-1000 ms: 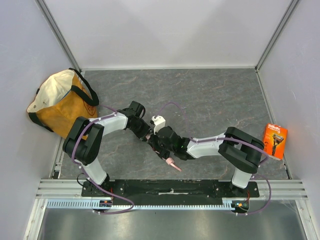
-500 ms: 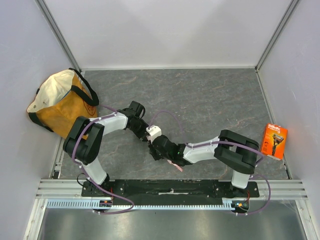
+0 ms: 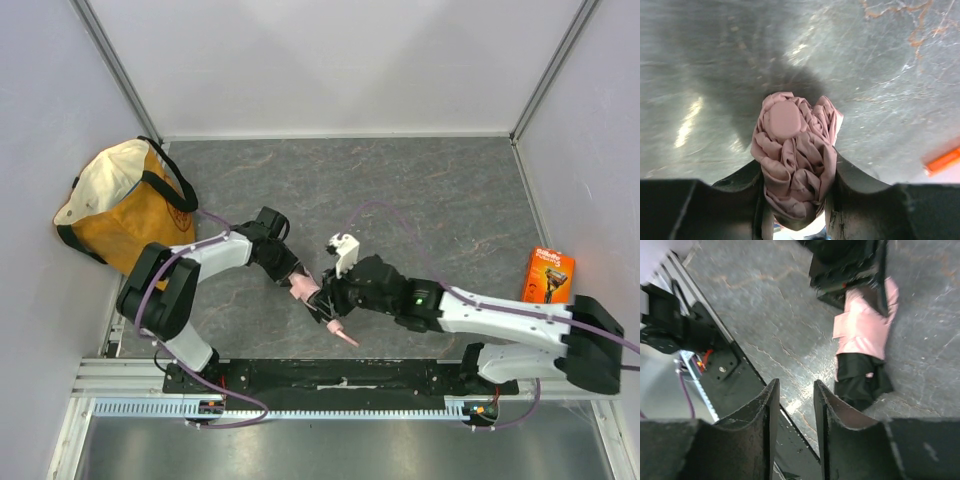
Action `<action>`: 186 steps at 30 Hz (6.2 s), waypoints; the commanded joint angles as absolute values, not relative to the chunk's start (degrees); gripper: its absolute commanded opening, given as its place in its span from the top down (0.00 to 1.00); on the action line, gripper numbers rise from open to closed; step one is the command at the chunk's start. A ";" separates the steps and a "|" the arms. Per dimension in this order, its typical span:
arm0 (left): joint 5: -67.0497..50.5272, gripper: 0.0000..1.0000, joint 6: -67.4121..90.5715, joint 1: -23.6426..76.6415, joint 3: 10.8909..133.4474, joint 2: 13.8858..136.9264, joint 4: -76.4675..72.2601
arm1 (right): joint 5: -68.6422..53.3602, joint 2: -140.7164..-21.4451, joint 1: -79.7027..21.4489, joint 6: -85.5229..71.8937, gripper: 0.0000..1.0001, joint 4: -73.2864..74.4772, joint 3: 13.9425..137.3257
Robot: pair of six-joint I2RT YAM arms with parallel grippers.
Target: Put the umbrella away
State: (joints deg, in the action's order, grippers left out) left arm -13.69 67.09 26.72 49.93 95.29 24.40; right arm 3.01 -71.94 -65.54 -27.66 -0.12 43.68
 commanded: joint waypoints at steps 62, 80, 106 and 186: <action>29.98 0.98 40.69 49.04 73.73 84.99 57.57 | 10.28 -45.79 -52.73 -29.18 0.41 24.08 39.99; 53.52 0.98 36.82 42.36 94.20 117.22 70.83 | 10.81 -41.31 -52.65 -31.90 0.39 27.51 36.39; -69.34 0.98 67.21 27.60 55.24 104.99 -68.51 | -8.28 -50.34 -46.36 -33.12 0.18 8.15 35.41; -31.82 0.09 26.29 26.98 42.79 45.88 21.43 | -19.46 -132.82 -8.88 -17.50 0.02 31.43 115.65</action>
